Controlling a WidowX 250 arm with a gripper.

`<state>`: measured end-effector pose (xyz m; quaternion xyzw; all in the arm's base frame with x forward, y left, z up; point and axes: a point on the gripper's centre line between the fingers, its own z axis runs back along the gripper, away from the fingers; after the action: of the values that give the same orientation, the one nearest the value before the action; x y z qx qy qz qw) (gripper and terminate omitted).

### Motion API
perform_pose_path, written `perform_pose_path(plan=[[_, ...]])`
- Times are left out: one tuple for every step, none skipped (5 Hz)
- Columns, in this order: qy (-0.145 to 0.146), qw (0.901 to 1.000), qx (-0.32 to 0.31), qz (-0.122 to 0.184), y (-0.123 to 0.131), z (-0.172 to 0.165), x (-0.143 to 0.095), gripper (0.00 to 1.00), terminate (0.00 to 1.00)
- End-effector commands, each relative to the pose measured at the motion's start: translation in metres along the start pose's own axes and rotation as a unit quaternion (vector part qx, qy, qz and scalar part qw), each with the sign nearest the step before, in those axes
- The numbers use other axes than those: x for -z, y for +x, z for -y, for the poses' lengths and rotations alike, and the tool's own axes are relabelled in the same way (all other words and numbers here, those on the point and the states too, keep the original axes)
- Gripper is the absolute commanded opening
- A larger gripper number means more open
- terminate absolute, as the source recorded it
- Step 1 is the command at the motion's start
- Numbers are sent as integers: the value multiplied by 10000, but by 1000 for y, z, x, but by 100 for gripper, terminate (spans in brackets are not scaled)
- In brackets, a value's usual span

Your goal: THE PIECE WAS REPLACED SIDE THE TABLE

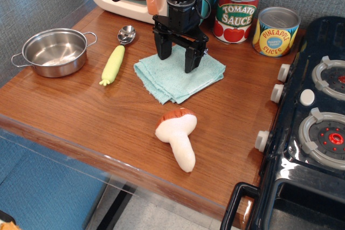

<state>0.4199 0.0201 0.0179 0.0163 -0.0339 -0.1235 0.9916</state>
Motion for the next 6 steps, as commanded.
perform_pose_path(plan=[[318,9993,191,-45,-52,-20,-12,100,0],[432,9988,226,-61,-91,-30,-21,100,0],[357,9993,44,-113,-127,-45,-26,100,0],[326,9993,-69,-164,-149,-53,-27,100,0],[193,9998,-23,-47,-148,-49,-32,100,0],[57,9989,61,465,-140,-43,-64,100,0]])
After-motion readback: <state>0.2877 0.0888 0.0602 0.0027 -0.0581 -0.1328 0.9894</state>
